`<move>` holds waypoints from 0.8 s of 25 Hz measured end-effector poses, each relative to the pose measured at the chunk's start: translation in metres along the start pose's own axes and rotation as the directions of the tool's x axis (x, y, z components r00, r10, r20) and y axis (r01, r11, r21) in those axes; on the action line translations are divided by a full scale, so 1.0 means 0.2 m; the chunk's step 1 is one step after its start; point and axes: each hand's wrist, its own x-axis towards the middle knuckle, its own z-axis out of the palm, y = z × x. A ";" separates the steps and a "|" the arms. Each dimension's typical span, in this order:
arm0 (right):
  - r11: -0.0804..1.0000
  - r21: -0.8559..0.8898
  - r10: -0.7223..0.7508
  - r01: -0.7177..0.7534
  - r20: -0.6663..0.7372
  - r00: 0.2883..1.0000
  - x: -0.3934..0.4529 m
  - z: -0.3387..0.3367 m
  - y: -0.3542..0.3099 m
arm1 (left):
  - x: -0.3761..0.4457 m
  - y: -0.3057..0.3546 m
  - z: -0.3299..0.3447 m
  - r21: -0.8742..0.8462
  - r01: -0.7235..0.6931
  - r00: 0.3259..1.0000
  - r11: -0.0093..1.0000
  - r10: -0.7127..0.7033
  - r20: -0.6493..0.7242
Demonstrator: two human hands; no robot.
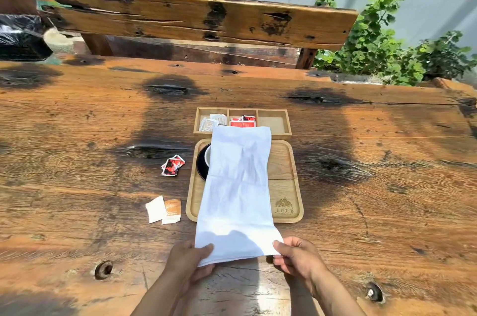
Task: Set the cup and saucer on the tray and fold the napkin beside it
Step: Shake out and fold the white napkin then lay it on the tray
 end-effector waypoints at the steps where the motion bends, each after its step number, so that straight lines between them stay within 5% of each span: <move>1: 1.000 -0.009 -0.002 0.002 0.005 1.000 -0.02 0.00 0.00 | -0.01 0.00 0.00 0.061 -0.050 0.998 0.997 0.052 -0.030; 6: 0.983 0.168 -0.097 0.077 0.116 0.988 -0.11 -0.03 -0.03 | -0.10 0.06 -0.07 0.053 -0.348 0.931 0.936 0.338 0.140; 10: 0.946 0.313 -0.165 0.090 0.222 0.961 -0.15 -0.07 -0.09 | -0.13 0.13 -0.17 -0.157 -0.273 0.850 0.949 0.314 0.423; 13: 0.913 0.393 -0.241 0.114 0.292 0.925 -0.18 -0.10 -0.15 | -0.14 0.19 -0.24 -0.113 -0.293 0.742 0.949 0.301 0.599; 16: 0.921 0.280 -0.330 0.271 0.194 0.924 -0.21 -0.08 -0.20 | -0.18 0.24 -0.24 0.089 -0.481 0.750 0.872 0.357 0.557; 20: 0.865 0.046 -0.499 0.500 -0.023 0.866 -0.25 -0.05 -0.26 | -0.24 0.30 -0.22 0.056 -0.518 0.726 0.854 0.404 0.557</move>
